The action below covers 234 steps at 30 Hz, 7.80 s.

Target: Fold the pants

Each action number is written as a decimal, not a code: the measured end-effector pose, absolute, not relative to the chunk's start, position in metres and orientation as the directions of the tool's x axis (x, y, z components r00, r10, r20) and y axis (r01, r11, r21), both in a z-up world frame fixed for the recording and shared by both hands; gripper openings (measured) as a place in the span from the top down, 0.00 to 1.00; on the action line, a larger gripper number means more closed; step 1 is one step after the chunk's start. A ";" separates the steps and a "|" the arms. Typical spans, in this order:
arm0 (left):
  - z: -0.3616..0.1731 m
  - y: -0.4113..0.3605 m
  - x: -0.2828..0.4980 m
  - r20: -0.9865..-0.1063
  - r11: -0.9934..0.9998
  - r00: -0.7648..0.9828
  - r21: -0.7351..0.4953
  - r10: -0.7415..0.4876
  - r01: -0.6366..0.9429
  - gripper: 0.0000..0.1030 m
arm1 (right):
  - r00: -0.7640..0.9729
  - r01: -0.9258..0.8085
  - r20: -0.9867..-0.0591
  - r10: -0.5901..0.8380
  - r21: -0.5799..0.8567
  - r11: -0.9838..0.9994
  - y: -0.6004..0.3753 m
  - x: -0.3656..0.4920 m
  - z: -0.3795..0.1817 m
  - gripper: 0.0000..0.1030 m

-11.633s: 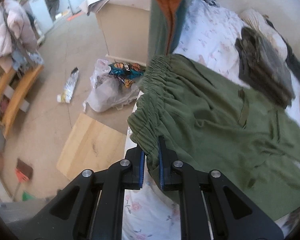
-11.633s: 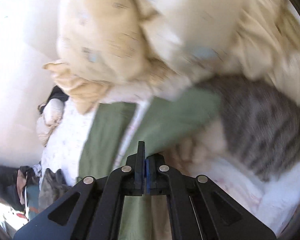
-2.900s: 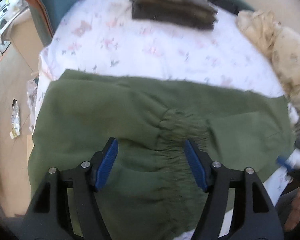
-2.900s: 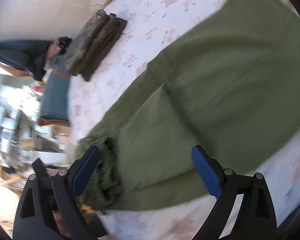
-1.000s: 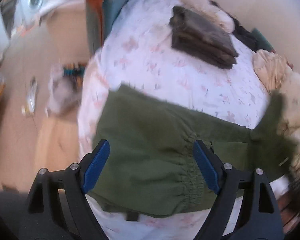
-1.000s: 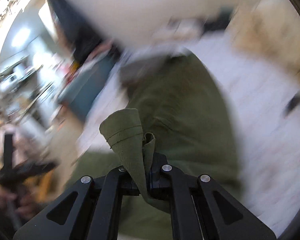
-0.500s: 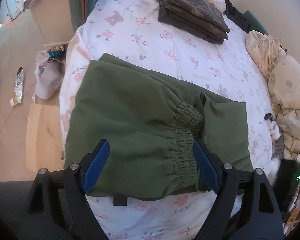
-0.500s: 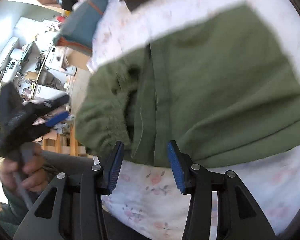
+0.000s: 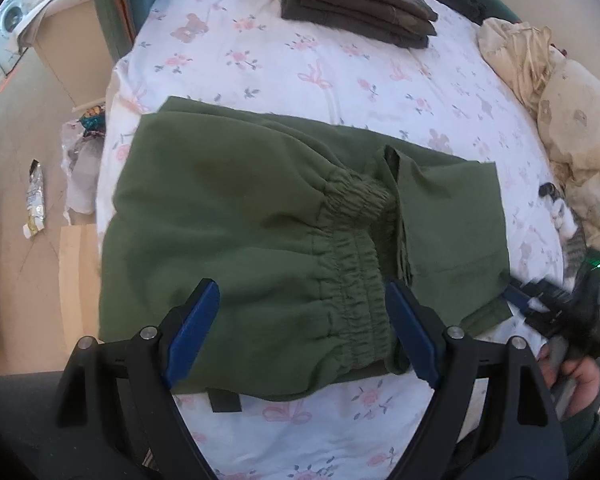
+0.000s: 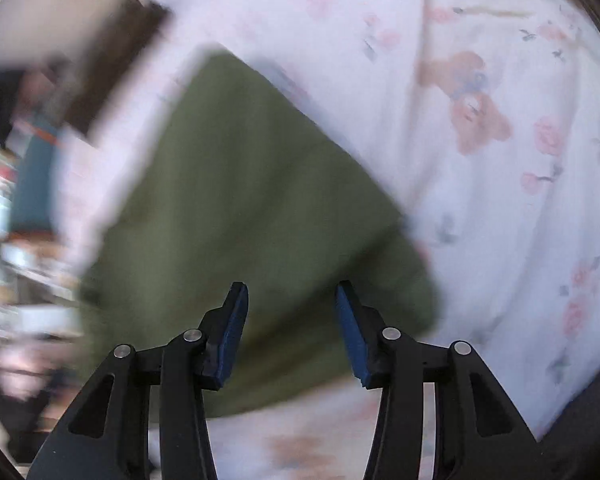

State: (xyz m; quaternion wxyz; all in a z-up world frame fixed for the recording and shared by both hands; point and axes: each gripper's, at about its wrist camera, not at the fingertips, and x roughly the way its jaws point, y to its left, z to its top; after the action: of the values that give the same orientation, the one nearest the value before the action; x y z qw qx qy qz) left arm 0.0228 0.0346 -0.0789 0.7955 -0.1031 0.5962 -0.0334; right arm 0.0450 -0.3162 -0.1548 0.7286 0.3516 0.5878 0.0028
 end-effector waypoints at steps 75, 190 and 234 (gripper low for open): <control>-0.055 0.152 0.097 -0.952 0.992 0.283 -0.093 -0.114 0.089 0.97 | 0.178 -0.390 -0.737 0.652 0.556 0.734 -0.106 0.069 -0.109 0.63; -0.126 0.019 0.072 -0.926 0.960 0.257 -0.280 -0.276 0.023 0.96 | 0.300 0.030 -0.797 0.524 0.557 0.830 -0.298 0.103 -0.124 0.67; -0.162 -0.006 0.068 -0.991 0.989 0.122 -0.038 -0.056 0.144 0.58 | 0.068 -0.132 -0.920 0.385 0.374 0.918 -0.211 0.084 -0.172 0.77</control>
State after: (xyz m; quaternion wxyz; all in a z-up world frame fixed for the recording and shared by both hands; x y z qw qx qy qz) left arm 0.0675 -0.0058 -0.1618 0.7484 0.0331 0.6590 -0.0667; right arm 0.0842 -0.2107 -0.1723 0.7244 0.0959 0.6589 0.1785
